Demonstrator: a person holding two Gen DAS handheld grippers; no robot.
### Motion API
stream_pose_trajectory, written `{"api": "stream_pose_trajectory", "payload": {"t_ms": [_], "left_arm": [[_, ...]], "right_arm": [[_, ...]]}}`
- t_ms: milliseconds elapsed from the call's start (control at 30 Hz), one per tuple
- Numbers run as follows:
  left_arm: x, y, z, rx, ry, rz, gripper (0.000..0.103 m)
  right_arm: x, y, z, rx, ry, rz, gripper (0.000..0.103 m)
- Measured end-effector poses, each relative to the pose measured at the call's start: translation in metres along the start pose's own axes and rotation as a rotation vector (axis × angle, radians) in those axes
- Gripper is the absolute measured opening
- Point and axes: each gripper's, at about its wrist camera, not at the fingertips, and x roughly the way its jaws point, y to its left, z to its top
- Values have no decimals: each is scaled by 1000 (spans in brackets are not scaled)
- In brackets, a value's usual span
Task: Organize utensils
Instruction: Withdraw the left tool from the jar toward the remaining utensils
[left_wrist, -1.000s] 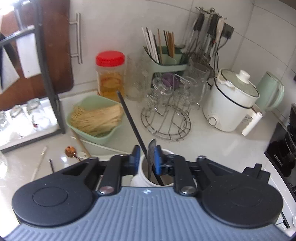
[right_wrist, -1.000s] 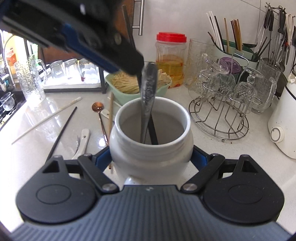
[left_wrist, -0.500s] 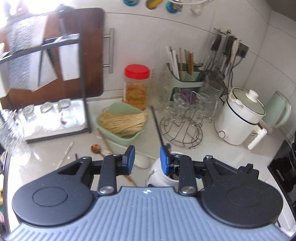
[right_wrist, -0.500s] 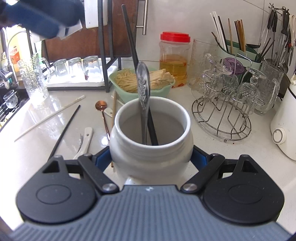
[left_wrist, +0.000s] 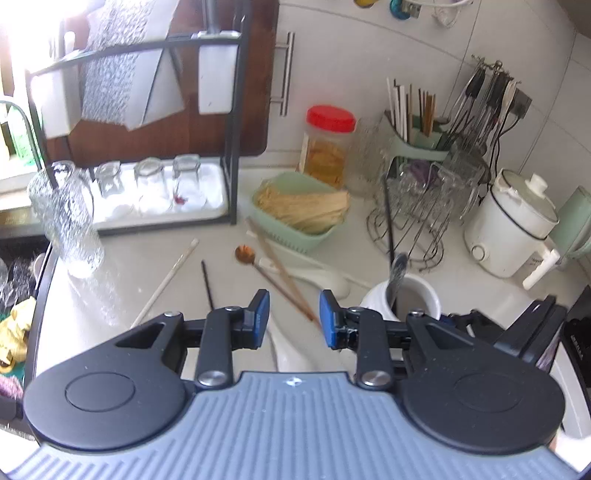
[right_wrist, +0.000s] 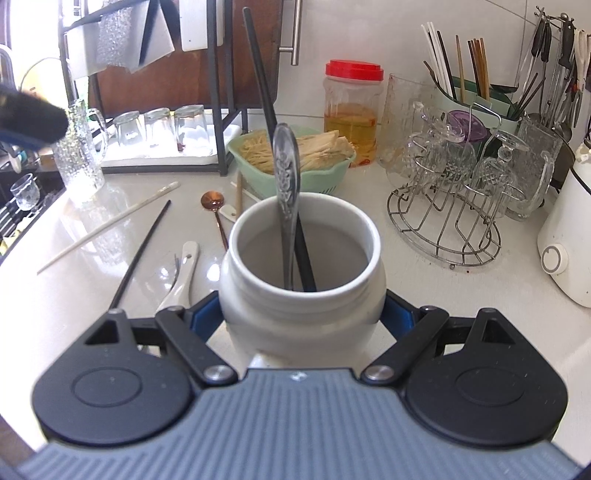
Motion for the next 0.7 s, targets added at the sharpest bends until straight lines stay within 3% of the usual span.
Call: {"api": "stream_pose_trajectory", "payload": {"t_ms": [267, 467, 700], "left_arm": [[18, 35, -28, -79, 60, 16, 34], [38, 66, -35, -159, 95, -1, 35], [73, 87, -37, -184, 138, -6, 35]], "right_arm": [[-7, 5, -7, 5, -8, -5, 91], [-8, 7, -8, 3, -14, -14, 91], [-8, 7, -8, 11, -10, -20, 91]]}}
